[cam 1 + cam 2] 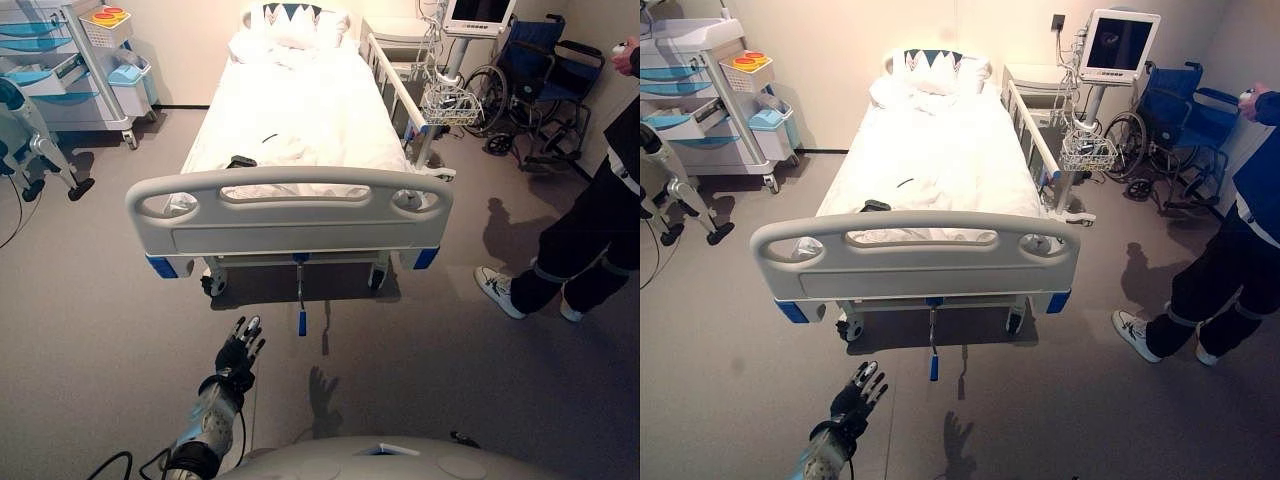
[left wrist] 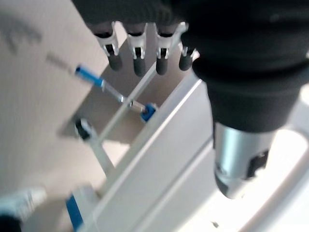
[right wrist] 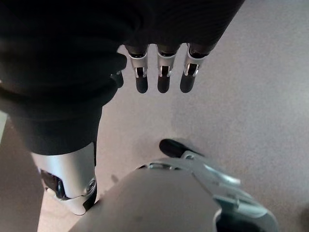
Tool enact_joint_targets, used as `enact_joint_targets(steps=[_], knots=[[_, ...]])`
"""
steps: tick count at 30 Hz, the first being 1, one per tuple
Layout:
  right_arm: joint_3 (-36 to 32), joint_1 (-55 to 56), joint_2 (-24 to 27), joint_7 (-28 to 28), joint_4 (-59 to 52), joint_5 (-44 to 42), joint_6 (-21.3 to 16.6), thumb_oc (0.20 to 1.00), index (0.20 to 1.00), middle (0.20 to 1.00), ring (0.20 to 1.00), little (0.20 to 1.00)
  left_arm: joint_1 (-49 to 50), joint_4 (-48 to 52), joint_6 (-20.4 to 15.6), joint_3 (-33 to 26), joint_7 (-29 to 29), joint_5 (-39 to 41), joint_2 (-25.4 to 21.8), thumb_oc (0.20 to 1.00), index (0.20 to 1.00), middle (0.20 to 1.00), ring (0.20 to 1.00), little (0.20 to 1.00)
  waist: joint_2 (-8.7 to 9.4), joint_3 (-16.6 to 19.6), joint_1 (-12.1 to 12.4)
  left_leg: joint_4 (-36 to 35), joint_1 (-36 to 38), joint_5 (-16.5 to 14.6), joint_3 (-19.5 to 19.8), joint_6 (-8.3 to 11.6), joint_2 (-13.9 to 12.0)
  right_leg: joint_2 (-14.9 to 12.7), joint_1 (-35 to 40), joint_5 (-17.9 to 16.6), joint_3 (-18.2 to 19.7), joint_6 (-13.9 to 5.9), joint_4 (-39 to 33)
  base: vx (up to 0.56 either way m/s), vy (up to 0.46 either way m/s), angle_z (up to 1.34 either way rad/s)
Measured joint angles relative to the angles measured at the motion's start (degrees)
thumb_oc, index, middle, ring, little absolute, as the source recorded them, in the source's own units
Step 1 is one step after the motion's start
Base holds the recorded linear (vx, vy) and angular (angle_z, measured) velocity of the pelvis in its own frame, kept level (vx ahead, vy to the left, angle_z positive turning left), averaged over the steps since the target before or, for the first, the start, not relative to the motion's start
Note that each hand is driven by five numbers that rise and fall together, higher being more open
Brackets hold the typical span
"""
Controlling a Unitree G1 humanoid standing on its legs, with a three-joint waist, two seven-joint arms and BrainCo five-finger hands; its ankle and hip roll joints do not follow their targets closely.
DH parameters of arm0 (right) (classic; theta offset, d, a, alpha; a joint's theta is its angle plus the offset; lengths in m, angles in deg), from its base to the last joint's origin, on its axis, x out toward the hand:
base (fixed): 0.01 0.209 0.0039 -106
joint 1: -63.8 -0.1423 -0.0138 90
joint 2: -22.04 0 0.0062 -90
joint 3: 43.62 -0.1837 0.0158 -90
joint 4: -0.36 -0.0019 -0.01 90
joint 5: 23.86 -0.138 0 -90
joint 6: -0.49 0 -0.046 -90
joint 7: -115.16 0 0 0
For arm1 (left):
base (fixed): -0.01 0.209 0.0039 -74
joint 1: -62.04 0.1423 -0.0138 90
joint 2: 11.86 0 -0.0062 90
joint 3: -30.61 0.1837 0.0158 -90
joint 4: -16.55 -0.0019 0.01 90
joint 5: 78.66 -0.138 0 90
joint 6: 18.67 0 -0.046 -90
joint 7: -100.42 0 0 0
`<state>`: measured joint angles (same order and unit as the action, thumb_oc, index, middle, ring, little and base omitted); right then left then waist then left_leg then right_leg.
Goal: Raise the hospital bed
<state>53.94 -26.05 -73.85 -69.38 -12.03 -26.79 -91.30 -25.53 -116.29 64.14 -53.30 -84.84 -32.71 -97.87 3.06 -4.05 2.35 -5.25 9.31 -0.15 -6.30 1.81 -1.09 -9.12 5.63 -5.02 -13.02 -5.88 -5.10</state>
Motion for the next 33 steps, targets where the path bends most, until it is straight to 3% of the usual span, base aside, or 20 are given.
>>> enact_joint_targets(steps=[3,13,17,27,33], knots=[[0.0,0.0,0.0,-0.1,0.0,0.0,-0.1,1.000,1.000,1.000,1.000,1.000,0.1,1.2,0.0,0.6,1.6,-4.9,-1.7,1.000,1.000,1.000,1.000,1.000,-0.03,0.0,0.1,0.0,0.0,0.0,0.0,0.00,0.0,0.0,0.0,0.0,0.0,0.01,0.0,0.00,0.000,0.00],[0.1,0.0,0.0,-0.1,0.0,0.0,-0.1,1.000,1.000,1.000,1.000,1.000,0.3,1.0,0.4,1.2,2.5,-7.1,-1.4,1.000,1.000,1.000,1.000,1.000,0.05,0.4,0.0,0.2,0.1,0.0,0.0,0.01,0.0,0.0,0.0,0.0,0.0,0.01,0.0,0.00,0.000,0.00],[0.1,0.1,0.0,-0.2,0.1,0.0,-0.1,1.000,1.000,1.000,1.000,1.000,0.1,-1.1,0.5,2.5,3.3,-16.0,-2.2,1.000,1.000,1.000,1.000,1.000,-0.10,1.1,-0.1,0.2,0.0,0.0,0.0,0.01,0.0,0.0,0.0,0.0,0.0,0.01,0.0,0.00,0.000,0.00],[2.0,-0.1,0.0,-0.7,1.4,0.0,-0.1,1.000,1.000,1.000,1.000,1.000,-3.8,-28.0,2.2,6.0,6.4,-37.0,-1.9,1.000,1.000,1.000,1.000,1.000,0.14,2.2,-0.2,0.0,0.0,-0.2,-1.3,0.19,-0.3,0.3,-0.8,0.0,0.7,0.04,0.0,0.00,-0.005,-0.05],[2.4,0.0,0.0,-0.7,1.5,0.0,-0.1,1.000,1.000,1.000,1.000,1.000,-2.7,-34.2,3.5,3.2,6.4,-41.4,-1.4,1.000,1.000,1.000,1.000,1.000,0.65,2.7,-0.1,0.2,0.1,-0.2,-1.5,0.28,-0.6,0.7,-0.9,0.0,1.1,0.41,0.0,0.01,-0.002,-0.03]])
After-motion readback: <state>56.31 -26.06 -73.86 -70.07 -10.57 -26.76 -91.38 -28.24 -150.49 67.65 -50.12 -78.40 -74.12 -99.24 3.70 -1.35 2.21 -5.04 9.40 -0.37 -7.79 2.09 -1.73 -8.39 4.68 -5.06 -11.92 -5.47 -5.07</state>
